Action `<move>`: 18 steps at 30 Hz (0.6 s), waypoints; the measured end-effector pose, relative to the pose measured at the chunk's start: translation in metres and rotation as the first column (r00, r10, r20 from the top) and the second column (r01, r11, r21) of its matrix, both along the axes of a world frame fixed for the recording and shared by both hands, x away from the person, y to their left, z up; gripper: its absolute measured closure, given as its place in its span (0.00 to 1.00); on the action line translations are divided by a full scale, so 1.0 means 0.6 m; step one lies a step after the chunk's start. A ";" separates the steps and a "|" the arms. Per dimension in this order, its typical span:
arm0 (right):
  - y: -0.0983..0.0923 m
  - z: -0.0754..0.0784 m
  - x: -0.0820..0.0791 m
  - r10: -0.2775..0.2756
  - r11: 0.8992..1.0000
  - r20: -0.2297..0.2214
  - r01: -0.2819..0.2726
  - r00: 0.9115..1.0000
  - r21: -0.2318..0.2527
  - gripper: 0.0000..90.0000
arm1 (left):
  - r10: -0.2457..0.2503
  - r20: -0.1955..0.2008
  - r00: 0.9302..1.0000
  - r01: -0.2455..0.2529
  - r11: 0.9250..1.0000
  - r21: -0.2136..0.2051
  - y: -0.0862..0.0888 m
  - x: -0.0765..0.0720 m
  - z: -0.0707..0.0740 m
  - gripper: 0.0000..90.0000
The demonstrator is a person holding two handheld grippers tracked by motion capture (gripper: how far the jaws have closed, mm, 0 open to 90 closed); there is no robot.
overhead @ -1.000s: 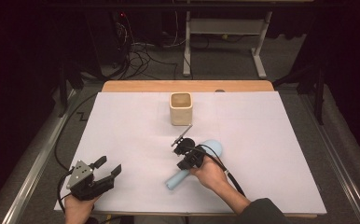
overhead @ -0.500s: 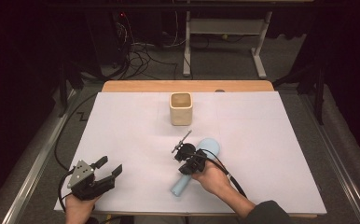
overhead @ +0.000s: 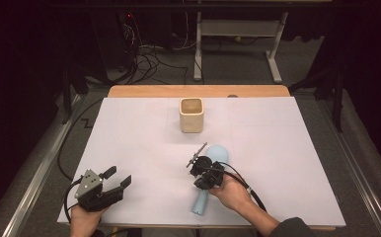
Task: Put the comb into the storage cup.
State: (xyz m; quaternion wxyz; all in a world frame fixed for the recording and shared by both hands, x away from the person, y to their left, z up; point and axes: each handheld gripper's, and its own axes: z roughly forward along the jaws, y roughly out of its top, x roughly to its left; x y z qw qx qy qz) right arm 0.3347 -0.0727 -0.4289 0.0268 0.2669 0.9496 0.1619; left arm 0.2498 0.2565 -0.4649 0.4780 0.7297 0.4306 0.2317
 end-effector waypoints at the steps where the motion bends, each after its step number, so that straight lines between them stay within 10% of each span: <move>1: -0.002 0.001 -0.002 0.003 1.000 0.006 -0.003 1.000 -0.001 1.00 | 0.001 0.001 1.000 -0.001 1.000 -0.004 0.001 -0.001 0.000 0.38; 18: -0.034 0.008 -0.022 -0.036 0.998 -0.007 0.036 0.999 0.055 1.00 | 0.014 0.006 1.000 -0.014 1.000 -0.017 0.004 0.001 0.000 0.38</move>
